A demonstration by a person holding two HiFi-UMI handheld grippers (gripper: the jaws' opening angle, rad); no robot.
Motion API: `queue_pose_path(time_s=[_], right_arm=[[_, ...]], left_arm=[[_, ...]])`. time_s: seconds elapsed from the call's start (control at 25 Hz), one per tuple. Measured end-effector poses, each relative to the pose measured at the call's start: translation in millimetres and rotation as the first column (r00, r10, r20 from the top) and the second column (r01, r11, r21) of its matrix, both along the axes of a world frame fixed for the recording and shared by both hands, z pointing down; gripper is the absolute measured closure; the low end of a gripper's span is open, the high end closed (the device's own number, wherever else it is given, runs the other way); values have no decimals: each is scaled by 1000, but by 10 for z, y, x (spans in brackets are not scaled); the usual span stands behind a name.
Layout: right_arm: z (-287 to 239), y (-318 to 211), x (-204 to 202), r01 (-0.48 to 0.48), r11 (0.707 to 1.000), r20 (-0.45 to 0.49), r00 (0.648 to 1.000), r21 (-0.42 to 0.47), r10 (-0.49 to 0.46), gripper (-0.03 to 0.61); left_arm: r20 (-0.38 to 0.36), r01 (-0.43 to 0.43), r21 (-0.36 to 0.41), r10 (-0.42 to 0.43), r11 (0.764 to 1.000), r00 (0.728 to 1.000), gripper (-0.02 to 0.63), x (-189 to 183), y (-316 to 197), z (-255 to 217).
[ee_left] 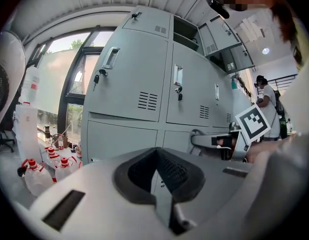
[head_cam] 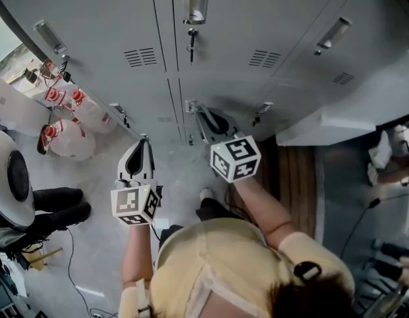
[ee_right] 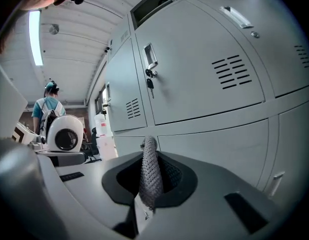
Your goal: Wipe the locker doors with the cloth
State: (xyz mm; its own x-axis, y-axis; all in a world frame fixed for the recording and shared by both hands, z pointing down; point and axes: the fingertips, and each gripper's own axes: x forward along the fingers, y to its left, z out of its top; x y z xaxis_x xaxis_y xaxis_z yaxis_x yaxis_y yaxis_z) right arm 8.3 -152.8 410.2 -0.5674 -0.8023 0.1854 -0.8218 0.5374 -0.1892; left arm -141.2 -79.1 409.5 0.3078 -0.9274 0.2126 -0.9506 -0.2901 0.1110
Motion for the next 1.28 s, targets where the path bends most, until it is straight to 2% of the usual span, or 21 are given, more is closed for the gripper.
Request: queue_pose_path(time_s=[0.28,0.56,0.88,1.28], right_arm=[[35,-403,-131,40,998,-29,999,41,-39,558],[143,-654,-298,1,999,-52,999,37,1,558],[167,-803,-406,-30,998,-84,996,49,34,558],[192,-866,-173,-86,995,-98,991,56,91,558]], left_arm=[[11,65,16,-66,998,998,612,61,-236,26],[4,88,14,-88,996,996,612,-67,-380,74],[-20,52,2,-52,999,998,612,-161,-643,83],[-32,-18,-29,18,999,999,612,-33,-850,155]])
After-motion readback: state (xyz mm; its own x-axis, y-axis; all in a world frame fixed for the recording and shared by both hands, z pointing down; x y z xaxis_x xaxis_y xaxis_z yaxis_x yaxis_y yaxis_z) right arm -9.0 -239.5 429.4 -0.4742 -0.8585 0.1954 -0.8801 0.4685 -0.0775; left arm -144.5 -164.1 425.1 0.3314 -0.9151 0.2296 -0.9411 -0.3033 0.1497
